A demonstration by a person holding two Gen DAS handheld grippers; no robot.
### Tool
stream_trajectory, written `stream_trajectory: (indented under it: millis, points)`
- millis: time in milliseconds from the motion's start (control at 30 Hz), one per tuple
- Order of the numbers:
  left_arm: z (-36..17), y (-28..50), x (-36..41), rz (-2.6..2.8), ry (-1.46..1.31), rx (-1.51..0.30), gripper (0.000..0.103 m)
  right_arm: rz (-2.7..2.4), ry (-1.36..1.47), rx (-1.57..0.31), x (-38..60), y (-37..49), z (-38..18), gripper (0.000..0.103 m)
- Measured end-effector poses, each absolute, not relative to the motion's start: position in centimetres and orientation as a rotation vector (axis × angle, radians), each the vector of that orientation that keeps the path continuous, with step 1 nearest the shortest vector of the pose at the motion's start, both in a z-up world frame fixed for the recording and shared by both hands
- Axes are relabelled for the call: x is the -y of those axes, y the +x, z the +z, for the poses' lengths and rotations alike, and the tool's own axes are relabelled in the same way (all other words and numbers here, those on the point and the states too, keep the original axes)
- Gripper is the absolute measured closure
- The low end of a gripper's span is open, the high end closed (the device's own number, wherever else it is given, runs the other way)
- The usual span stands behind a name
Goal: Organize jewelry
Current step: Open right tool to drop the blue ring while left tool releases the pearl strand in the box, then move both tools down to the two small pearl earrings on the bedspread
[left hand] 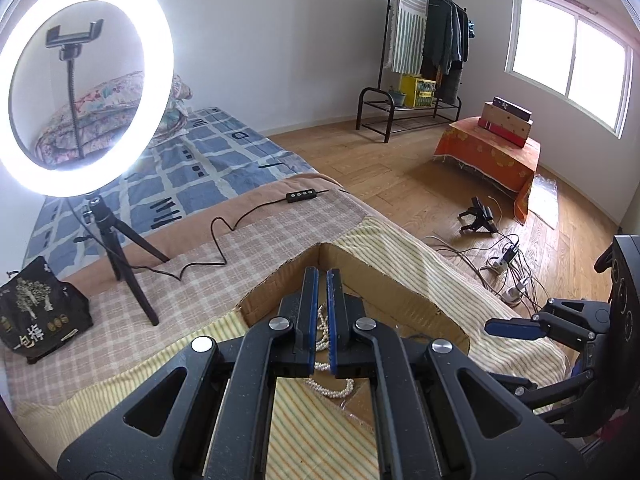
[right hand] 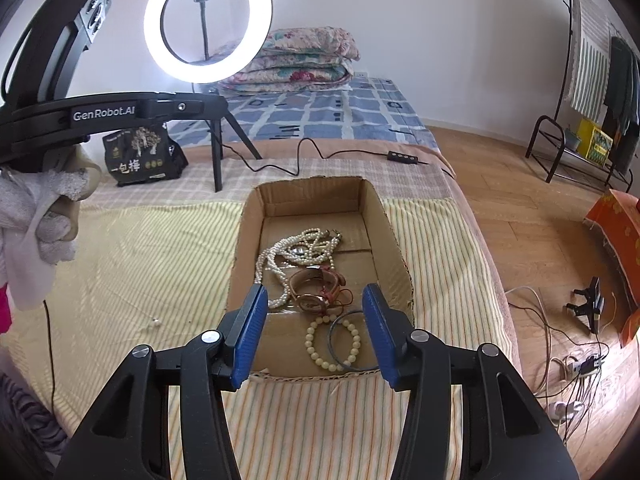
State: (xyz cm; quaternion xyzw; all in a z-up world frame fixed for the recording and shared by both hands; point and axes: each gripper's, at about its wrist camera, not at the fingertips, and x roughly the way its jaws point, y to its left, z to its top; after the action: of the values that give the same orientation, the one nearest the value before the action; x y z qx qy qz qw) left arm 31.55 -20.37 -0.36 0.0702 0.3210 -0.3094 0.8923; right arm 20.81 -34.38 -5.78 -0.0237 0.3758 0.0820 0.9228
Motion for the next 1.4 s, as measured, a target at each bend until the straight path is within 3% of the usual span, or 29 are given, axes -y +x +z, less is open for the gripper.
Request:
stream_trajectory:
  millis: [100, 167, 200, 233, 767, 833, 900, 1400]
  points:
    - [0.3, 30.3, 19.1, -0.631, 0.143, -0.659, 0.101, 0.170, -0.051, -0.762, 33.9, 20.2, -5.3, 0.051]
    - [0.7, 29.4, 17.9, -0.626, 0.134, -0.656, 0.088, 0.165, -0.047, -0.752, 33.7, 19.9, -5.0, 0.044]
    - [0.9, 29.0, 17.5, -0.623, 0.131, -0.648, 0.070, 0.165, -0.043, -0.744, 33.6, 19.7, -4.9, 0.039]
    - [1.0, 28.5, 16.9, -0.620, 0.130, -0.641, 0.062, 0.168, -0.038, -0.737, 33.4, 19.5, -4.7, 0.038]
    - [-0.6, 19.0, 5.2, -0.548, 0.106, -0.708, 0.061, 0.267, -0.032, -0.739, 29.0, 19.1, -4.4, 0.035]
    - [-1.4, 17.9, 4.1, -0.543, 0.091, -0.726, 0.061, 0.272, -0.044, -0.752, 28.2, 19.3, -4.5, 0.027]
    - [-2.2, 17.0, 3.1, -0.534, 0.084, -0.747, 0.061, 0.280, -0.050, -0.755, 27.5, 19.5, -4.7, 0.025]
    - [-10.2, 10.9, 3.4, -0.595, 0.074, -0.928, 0.061, 0.477, 0.071, -0.929, 22.5, 22.8, -9.4, 0.025]
